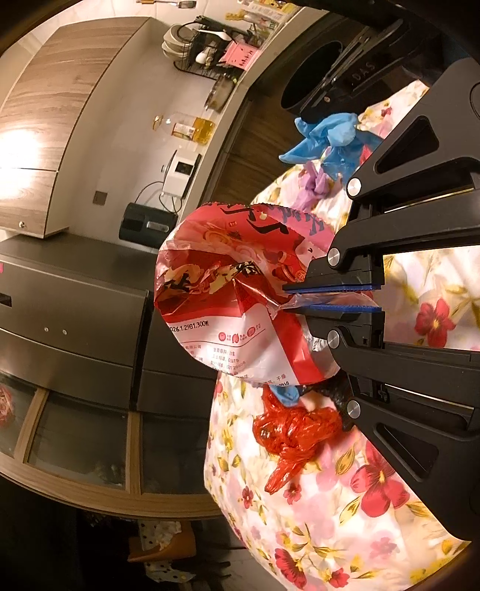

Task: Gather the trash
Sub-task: 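Carry the printed bag and blue gloves over the black bin with both tools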

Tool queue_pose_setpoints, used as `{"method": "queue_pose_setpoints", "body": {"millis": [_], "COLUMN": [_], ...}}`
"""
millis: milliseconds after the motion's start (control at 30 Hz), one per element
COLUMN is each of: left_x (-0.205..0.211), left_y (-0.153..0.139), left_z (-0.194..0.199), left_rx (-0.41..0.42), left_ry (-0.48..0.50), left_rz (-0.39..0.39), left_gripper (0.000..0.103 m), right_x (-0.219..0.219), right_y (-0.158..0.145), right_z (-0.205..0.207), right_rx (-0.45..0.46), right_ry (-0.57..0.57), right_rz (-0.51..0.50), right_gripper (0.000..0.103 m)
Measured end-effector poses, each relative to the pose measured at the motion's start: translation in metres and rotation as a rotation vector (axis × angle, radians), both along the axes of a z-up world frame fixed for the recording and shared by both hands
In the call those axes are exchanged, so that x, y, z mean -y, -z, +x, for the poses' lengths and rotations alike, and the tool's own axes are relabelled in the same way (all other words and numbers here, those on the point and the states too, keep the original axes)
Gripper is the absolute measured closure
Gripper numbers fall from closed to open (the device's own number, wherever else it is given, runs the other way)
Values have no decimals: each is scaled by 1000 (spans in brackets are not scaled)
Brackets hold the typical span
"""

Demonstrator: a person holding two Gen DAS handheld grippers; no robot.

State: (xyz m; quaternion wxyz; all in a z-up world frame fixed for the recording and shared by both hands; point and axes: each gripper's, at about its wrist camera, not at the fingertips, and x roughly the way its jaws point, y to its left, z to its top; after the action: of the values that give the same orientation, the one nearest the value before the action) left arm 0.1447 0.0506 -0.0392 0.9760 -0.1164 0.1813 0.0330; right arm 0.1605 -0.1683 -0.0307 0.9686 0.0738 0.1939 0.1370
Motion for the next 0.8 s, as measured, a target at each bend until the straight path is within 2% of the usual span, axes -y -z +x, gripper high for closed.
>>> {"method": "queue_pose_setpoints", "body": {"millis": [333,800], "left_x": [28,64], "left_y": [-7,-18], "left_z": [-10,-3], "left_rx": [6,28], "left_ry": [43,122], "left_rz": [15,42], "left_gripper": [99,99], "right_x": [27,62], "right_y": [-12,-26], "right_z": [-20,-25], "right_rx": [31,63], "right_ry": [32,80], "right_rz": [10,41], "right_gripper": [102,102]}}
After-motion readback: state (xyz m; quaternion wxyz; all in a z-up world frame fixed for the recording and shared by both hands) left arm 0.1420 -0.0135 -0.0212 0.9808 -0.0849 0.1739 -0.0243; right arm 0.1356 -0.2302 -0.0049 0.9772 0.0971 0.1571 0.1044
